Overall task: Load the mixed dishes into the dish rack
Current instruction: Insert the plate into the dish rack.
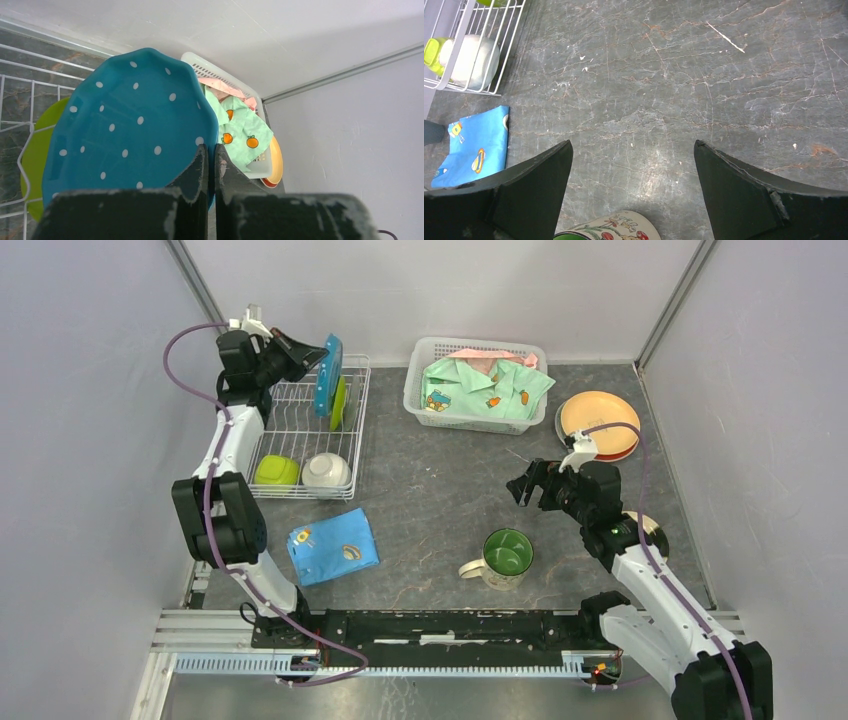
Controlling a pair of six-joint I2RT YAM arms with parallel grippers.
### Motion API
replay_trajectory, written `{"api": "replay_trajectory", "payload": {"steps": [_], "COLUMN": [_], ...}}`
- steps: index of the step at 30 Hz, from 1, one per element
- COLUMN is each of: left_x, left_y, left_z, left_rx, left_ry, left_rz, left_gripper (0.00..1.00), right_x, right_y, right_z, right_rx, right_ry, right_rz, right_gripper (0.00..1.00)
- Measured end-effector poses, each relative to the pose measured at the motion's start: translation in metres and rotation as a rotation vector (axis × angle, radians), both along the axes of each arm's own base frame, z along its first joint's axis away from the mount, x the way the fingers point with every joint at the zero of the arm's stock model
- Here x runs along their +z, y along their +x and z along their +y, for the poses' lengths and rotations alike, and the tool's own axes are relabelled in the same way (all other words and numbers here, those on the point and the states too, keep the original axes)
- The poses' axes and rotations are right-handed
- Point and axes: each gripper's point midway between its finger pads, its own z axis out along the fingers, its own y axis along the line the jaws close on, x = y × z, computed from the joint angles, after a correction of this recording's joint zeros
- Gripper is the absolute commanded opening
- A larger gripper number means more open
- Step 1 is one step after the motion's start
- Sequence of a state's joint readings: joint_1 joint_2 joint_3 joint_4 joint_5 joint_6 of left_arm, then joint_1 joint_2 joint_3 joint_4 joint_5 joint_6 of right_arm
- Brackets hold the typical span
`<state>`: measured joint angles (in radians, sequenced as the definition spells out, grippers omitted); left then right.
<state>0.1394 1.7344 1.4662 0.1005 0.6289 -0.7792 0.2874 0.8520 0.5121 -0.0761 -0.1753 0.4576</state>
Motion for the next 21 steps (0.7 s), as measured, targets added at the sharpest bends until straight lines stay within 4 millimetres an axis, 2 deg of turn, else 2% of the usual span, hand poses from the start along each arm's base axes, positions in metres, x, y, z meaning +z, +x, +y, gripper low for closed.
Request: {"api": "replay_trajectory", "payload": {"steps": [12,18,21], "left_x": [-0.011,-0.03,-0.033], "left_y": [0.003,0.004,0.004], "left_z": [0.005,0.009,0.009], "left_rx": [0.027,0.047,0.049], "left_ry": [0.03,0.039,0.042], "left_rz": [0.017,0.022,0.005], "left_gripper": [0.02,0.02,0.02], "right_x": [-0.001,-0.002,-0.004], "right_y": [0.0,0.0,0.0], "right_z": [0.0,0.0,0.001], "right_rx": [0.0,0.0,0.003], "right_ry": [0.0,0.0,-0.003], "right_rz": [0.002,0.004,0.013], "right_gripper": [0.98,0.98,0.98]}}
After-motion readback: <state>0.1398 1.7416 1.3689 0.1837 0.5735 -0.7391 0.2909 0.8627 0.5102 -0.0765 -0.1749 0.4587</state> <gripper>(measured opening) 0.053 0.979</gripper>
